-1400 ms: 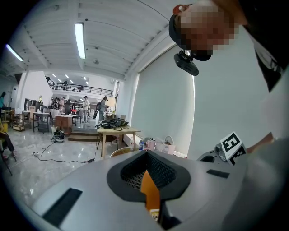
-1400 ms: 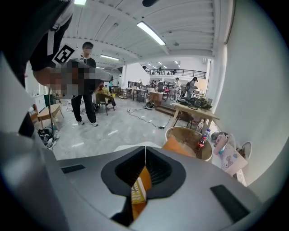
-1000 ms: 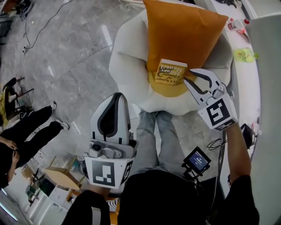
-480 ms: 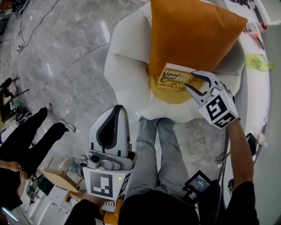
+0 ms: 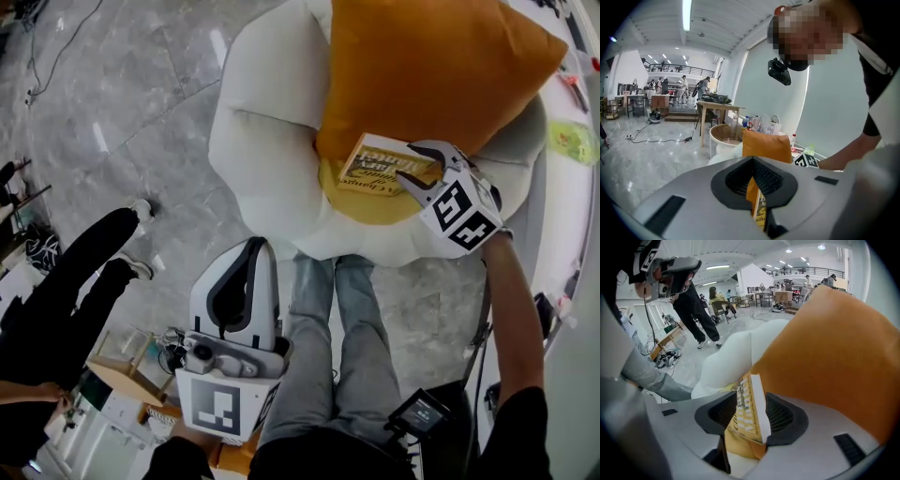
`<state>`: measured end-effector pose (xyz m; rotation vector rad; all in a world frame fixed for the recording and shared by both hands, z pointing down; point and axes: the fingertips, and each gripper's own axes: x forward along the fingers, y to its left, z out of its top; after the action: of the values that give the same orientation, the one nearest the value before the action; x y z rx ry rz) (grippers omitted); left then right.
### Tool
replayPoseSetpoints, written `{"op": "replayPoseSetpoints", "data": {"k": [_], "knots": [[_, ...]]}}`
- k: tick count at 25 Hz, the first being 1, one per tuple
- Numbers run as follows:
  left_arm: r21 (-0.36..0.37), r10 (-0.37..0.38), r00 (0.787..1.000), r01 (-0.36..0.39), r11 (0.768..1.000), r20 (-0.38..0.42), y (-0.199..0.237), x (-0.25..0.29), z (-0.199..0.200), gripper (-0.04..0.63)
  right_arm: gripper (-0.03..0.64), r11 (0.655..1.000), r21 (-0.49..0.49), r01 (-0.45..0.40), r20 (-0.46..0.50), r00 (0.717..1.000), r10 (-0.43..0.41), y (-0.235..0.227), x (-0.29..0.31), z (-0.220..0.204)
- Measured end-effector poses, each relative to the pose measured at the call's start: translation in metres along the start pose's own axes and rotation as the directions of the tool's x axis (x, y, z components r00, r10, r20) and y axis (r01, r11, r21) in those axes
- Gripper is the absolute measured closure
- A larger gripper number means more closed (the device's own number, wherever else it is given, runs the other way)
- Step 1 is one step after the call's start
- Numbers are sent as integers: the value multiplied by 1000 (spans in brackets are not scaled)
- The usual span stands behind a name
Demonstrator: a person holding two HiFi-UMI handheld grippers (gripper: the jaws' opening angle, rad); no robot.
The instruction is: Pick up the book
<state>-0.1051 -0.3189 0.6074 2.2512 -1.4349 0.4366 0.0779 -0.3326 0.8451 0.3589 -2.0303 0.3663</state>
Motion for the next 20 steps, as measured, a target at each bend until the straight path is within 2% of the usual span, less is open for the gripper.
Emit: {"op": "replayPoseSetpoints", "data": {"k": [6, 12, 17, 20], "knots": [[-11, -10, 999, 9, 1000, -33, 7, 9, -30, 584, 399, 1000, -9, -28, -61, 998, 28, -11, 39, -22], [-14, -10, 1000, 10, 1000, -27, 9, 17, -21, 584, 390, 999, -3, -40, -124, 992, 39, -19, 56, -36], [-17, -10, 1000, 9, 1000, -27, 10, 16, -16, 584, 396, 993, 1, -122, -185, 975, 120, -12, 67, -41], [-22, -10, 1000, 9, 1000, -29, 11, 13, -15, 584, 433, 967, 13, -253, -229, 941, 249, 10, 54, -35]]}}
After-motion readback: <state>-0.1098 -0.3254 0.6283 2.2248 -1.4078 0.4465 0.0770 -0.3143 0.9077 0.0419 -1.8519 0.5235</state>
